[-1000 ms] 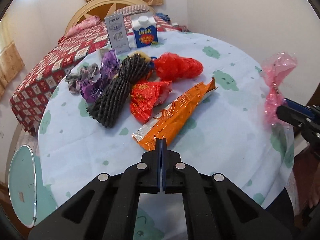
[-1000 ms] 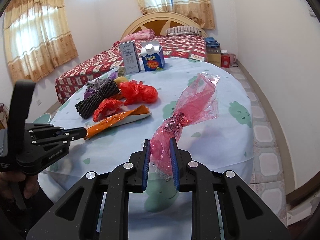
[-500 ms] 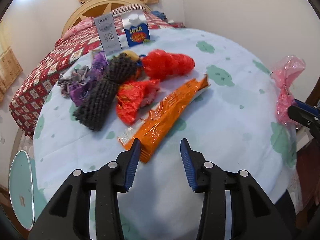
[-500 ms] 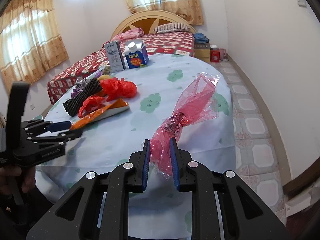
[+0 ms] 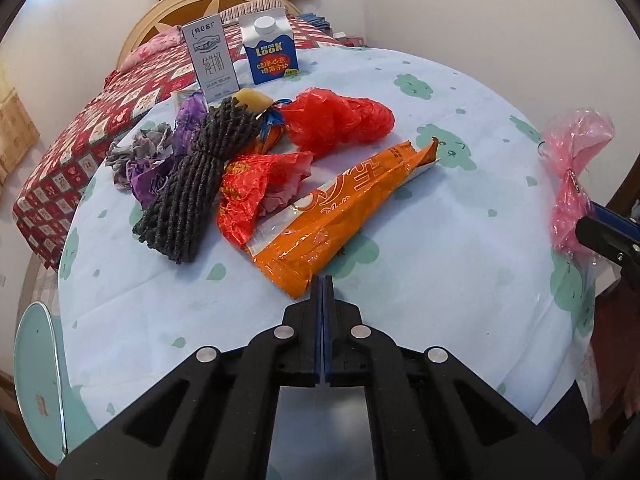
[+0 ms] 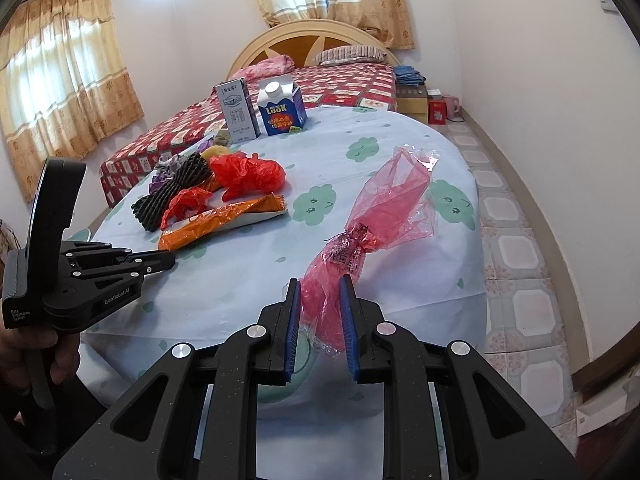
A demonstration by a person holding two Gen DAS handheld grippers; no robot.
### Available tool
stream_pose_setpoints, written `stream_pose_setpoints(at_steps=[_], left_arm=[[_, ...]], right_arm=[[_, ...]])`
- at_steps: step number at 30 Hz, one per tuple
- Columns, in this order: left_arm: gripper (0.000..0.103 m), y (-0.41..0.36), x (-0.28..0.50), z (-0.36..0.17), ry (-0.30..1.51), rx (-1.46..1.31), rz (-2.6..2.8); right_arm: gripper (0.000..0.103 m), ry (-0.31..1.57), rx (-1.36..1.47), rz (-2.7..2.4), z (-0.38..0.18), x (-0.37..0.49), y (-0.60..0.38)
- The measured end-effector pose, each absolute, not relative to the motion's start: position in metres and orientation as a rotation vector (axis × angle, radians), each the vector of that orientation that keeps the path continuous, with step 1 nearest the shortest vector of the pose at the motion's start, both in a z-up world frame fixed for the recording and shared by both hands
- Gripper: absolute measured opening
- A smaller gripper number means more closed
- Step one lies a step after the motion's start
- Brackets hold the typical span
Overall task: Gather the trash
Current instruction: 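Reach the left tool to the orange snack wrapper while the right tool holds the pink bag, then close the left tool on the orange wrapper and carry it over the bucket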
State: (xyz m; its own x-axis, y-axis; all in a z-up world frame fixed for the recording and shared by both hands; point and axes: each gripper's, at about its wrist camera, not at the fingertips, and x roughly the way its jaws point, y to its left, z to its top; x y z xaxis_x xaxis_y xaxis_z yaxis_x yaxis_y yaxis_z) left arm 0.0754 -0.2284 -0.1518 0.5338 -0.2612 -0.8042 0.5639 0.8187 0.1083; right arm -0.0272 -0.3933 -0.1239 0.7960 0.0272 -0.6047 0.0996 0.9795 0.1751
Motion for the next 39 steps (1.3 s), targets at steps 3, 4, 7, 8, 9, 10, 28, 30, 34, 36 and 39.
stream_pose_setpoints(at_steps=[3,4,7,8,9,10,28,30,34,36,39], left_arm=[[0.0,-0.227,0.075,-0.15,0.876,0.38,-0.504],[0.0,-0.226,0.075,-0.149,0.874,0.379,-0.501],[0.0,-0.222,0.074,-0.146,0.87,0.375,-0.496],[0.0,-0.221,0.074,-0.145,0.867,0.373,-0.496],[0.0,-0.22,0.074,-0.143,0.866,0.371,-0.498],[0.0,-0.219,0.073,-0.141,0.863,0.368,-0.498],[0.04,-0.232,0.079,-0.146,0.834,0.432,-0.534],[0.048,-0.236,0.084,-0.149,0.838,0.443,-0.519],[0.025,-0.242,0.092,-0.152,0.84,0.468,-0.52],[0.014,-0.24,0.095,-0.148,0.859,0.453,-0.531],[0.006,-0.234,0.091,-0.137,0.844,0.445,-0.538]], right_arm=[[0.02,0.651,0.203,-0.042,-0.124,-0.028,-0.393],[0.02,0.652,0.206,-0.045,-0.124,-0.027,-0.394],[0.02,0.649,0.205,-0.056,-0.125,-0.03,-0.395],[0.02,0.648,0.207,-0.062,-0.124,-0.03,-0.397],[0.02,0.647,0.212,-0.067,-0.124,-0.031,-0.399],[0.02,0.644,0.215,-0.071,-0.124,-0.031,-0.401],[0.02,0.646,0.236,-0.125,-0.129,-0.042,-0.426],[0.02,0.647,0.239,-0.124,-0.131,-0.042,-0.427],[0.02,0.647,0.236,-0.104,-0.131,-0.039,-0.421],[0.02,0.646,0.234,-0.098,-0.132,-0.039,-0.418],[0.02,0.644,0.228,-0.088,-0.13,-0.039,-0.414]])
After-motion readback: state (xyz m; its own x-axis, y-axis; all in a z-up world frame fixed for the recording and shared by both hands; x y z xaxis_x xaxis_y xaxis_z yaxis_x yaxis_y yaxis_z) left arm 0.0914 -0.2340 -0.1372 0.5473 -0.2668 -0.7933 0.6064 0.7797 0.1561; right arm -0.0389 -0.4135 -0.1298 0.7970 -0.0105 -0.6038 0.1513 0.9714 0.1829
